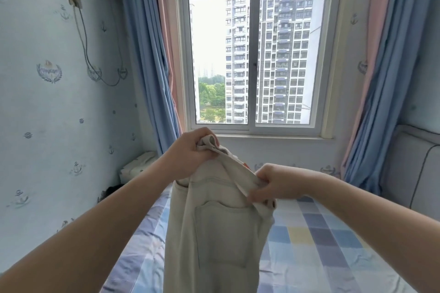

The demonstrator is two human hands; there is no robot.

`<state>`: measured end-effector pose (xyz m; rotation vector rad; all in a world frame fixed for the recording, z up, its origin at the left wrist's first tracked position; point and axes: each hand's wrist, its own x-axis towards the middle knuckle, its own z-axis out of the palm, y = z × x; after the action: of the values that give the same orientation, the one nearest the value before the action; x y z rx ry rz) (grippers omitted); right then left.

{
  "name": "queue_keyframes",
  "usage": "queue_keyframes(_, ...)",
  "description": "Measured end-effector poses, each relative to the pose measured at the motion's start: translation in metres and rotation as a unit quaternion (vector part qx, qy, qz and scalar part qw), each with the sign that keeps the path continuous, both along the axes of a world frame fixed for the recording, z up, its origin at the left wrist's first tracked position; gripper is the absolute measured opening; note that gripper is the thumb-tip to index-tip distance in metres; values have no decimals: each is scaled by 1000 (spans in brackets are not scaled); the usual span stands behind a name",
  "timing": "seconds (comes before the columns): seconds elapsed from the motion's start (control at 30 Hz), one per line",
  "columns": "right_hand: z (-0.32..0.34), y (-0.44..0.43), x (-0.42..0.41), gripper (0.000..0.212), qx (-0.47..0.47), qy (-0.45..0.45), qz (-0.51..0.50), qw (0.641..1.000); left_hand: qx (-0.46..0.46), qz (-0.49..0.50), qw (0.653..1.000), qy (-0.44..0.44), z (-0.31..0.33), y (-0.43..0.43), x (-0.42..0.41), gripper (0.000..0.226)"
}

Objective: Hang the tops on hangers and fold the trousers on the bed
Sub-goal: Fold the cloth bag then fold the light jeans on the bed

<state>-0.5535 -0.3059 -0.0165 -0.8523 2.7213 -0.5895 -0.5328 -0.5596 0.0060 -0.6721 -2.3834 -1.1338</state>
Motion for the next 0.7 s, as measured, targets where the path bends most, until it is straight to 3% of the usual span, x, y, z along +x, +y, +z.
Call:
queue_keyframes(0.13,-5,20,-11,33,144,144,-34,978,-18,12,1000,-3,-7,-12,-8,18)
queue_keyframes(0.23,-1,25,-12,37,236,261,-81,933,-55,17,998,2,-16,-11,-13,22)
queue_keyframes(0.33,13,32,-9,36,224,382,-151,884,-106,45,993,6,-21,-13,-18,25)
queue_keyframes(0.43,20,38,-6,36,229,449,-145,851,-106,61,992,-17,-22,-20,-23,20)
queue_keyframes(0.5,21,41,-6,32,192,418,-140,877,-114,82,990,-16,-21,-21,-27,19)
queue_keyframes(0.6,22,40,-2,23,-39,239,-157,958,-109,126,986,16,-17,-16,-30,21)
queue_keyframes(0.7,27,40,2,17,-212,156,-191,946,-84,145,984,54,-9,-7,-29,18)
